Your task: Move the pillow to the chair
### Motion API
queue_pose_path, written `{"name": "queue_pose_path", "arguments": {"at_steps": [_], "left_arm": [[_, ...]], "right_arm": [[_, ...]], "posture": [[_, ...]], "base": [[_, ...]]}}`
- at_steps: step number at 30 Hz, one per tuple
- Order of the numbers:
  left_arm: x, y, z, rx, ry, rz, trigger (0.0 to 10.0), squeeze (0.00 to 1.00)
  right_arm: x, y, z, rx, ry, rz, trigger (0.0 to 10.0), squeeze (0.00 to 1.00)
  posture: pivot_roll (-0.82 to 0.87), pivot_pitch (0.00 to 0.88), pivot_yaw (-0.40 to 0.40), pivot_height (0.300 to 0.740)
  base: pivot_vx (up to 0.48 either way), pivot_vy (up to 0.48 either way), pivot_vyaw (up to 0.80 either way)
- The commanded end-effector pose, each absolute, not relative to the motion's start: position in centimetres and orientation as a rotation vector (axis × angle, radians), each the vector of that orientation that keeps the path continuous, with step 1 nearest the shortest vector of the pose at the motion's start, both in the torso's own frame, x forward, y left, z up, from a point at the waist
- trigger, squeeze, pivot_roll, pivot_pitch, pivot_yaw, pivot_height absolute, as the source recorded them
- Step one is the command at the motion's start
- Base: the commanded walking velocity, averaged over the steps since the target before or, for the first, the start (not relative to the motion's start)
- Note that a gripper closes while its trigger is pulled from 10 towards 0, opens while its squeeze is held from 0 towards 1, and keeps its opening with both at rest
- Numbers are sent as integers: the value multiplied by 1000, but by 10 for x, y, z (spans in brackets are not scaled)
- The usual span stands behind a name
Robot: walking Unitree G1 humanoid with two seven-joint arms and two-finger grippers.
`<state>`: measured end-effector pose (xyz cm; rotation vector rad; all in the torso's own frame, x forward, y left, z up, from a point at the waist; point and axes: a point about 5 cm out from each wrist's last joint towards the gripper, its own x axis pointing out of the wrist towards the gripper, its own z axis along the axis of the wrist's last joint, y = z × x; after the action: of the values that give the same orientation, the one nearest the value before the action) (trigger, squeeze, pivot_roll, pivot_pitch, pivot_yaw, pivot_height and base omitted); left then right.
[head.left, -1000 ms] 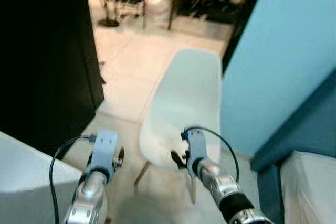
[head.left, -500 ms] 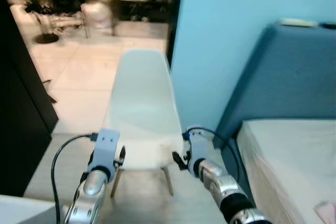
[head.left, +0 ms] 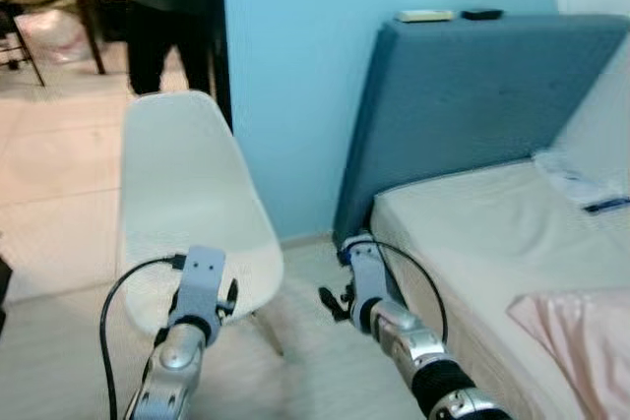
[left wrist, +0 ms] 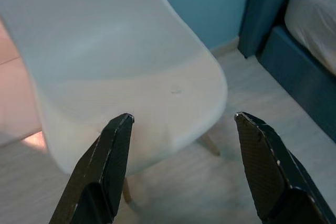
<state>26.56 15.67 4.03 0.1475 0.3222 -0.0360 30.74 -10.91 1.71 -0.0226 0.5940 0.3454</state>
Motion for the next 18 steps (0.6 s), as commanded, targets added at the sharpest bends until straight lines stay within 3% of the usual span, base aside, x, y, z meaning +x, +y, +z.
{"name": "queue_pose_path", "arguments": {"at_steps": [1, 18], "left_arm": [[264, 155, 37, 135, 335, -37, 10000, 0], [266, 153, 37, 128, 332, -45, 10000, 0]], "right_arm": [[308, -113, 17, -29, 596, 335, 10000, 0], [309, -113, 18, -27, 593, 342, 10000, 0]], "posture": [[99, 37, -60, 723], [92, 31, -52, 723]], "base": [[0, 0, -800], [0, 0, -800]]}}
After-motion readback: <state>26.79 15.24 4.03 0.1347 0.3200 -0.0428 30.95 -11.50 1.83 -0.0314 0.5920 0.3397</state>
